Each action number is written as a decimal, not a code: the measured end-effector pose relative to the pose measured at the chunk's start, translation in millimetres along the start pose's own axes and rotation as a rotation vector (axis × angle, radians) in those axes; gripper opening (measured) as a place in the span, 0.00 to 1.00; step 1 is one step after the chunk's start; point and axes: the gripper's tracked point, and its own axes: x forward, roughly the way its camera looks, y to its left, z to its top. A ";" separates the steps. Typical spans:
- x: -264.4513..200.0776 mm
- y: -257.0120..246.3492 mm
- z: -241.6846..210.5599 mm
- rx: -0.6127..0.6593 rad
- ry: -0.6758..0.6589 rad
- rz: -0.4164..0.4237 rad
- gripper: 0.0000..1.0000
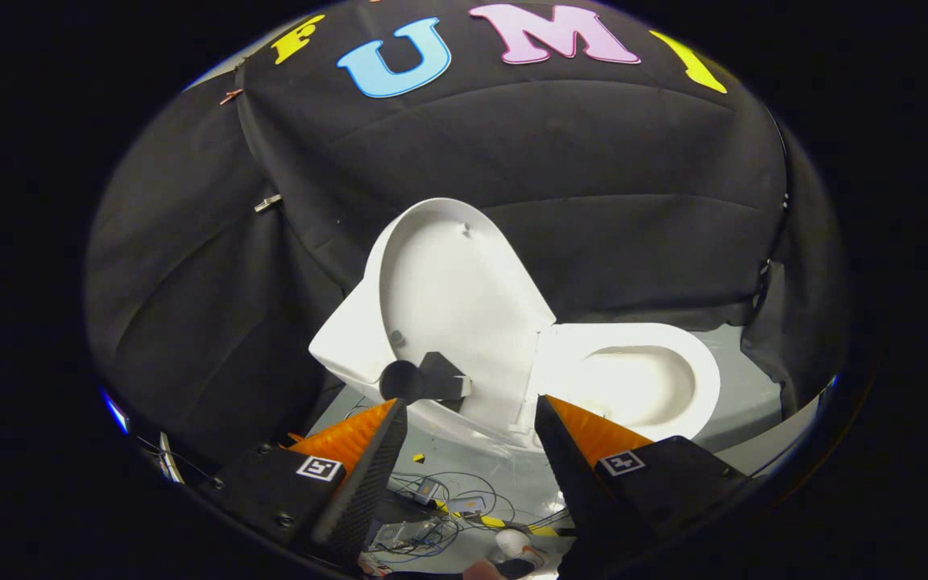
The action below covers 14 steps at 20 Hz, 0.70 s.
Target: Open the toilet lid.
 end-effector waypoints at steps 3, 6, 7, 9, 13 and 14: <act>-9.7 -40.2 12.4 -0.002 -0.014 -0.009 1.00; -18.4 -90.8 24.6 -0.037 -0.065 -0.024 1.00; -21.1 -108.8 28.7 -0.043 -0.093 -0.031 1.00; -27.8 -142.2 35.6 -0.034 -0.150 -0.034 1.00; -41.1 -199.0 41.0 -0.044 -0.260 -0.052 0.99; -44.5 -213.5 43.7 -0.057 -0.297 -0.074 1.00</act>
